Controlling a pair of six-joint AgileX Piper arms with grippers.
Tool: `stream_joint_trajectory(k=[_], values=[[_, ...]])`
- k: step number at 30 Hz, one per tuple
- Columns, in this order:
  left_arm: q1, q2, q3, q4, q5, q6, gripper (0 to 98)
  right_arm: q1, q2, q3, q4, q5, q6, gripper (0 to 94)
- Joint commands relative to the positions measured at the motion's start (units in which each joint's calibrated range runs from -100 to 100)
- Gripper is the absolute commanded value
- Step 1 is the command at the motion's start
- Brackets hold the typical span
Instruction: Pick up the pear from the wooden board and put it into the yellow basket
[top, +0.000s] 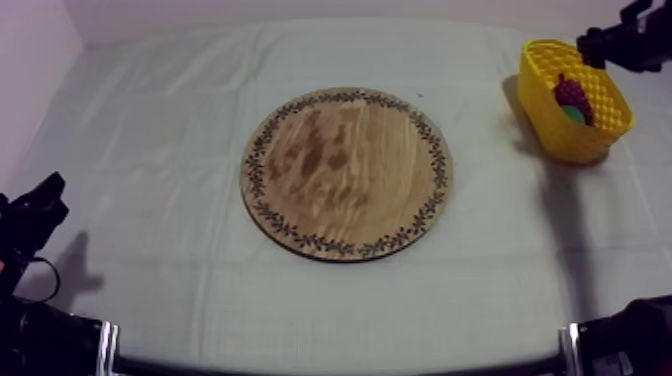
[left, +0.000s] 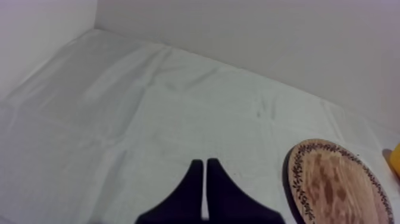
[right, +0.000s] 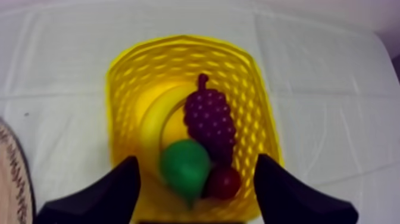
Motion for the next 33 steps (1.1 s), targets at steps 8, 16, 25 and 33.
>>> stream_joint_trajectory(k=[8, 16, 25, 33], values=[[0.0, 0.0, 0.0, -0.02, 0.0, 0.0, 0.1, -2.4, -33.8, 24.0, -5.0, -1.9, 3.6, 50.6], [0.0, 0.0, 0.0, -0.02, 0.0, 0.0, 0.1, -3.3, -54.4, 37.4, -10.8, -1.3, 9.0, 37.7], [0.0, 0.0, 0.0, -0.02, 0.0, 0.0, 0.1, -2.7, -71.5, 48.8, -19.3, -1.8, 17.5, 14.2], [0.0, 0.0, 0.0, -0.02, 0.0, 0.0, 0.1, -2.4, -79.0, 55.0, -24.8, -3.7, 21.8, 2.3]])
